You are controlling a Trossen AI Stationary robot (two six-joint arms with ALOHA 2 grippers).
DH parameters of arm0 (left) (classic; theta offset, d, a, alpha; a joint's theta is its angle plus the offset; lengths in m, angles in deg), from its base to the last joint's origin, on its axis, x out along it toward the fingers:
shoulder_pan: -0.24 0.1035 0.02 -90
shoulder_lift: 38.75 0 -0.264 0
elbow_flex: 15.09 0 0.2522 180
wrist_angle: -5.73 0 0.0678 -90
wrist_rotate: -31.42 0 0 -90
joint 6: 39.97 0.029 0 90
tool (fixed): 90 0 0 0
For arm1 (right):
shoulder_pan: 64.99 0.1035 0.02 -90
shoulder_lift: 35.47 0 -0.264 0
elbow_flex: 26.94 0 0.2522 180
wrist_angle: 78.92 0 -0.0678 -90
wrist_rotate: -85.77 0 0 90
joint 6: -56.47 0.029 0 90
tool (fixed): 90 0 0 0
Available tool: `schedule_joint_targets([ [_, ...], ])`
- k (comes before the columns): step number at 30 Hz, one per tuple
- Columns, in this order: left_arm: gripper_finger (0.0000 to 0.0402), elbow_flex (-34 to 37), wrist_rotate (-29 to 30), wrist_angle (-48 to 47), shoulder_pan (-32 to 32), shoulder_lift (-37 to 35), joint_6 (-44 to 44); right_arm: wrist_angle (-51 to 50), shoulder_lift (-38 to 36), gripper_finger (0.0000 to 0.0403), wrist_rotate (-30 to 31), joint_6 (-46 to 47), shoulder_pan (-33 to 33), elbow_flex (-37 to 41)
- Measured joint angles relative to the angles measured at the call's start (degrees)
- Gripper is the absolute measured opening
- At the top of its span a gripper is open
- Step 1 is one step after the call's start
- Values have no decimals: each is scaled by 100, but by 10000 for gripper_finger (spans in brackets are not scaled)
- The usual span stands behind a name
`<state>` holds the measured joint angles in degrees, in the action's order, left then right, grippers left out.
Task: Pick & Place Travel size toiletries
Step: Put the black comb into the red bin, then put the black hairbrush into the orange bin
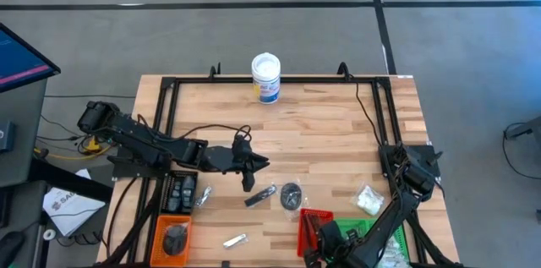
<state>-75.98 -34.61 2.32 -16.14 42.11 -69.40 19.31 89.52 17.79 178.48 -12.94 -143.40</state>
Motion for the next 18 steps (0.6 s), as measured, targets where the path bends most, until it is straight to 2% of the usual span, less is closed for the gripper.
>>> schedule_joint_targets([
  [18, 63, 0, 0, 2, 0, 0, 0, -130, -10, 129, -15, -341, 11, -1],
])
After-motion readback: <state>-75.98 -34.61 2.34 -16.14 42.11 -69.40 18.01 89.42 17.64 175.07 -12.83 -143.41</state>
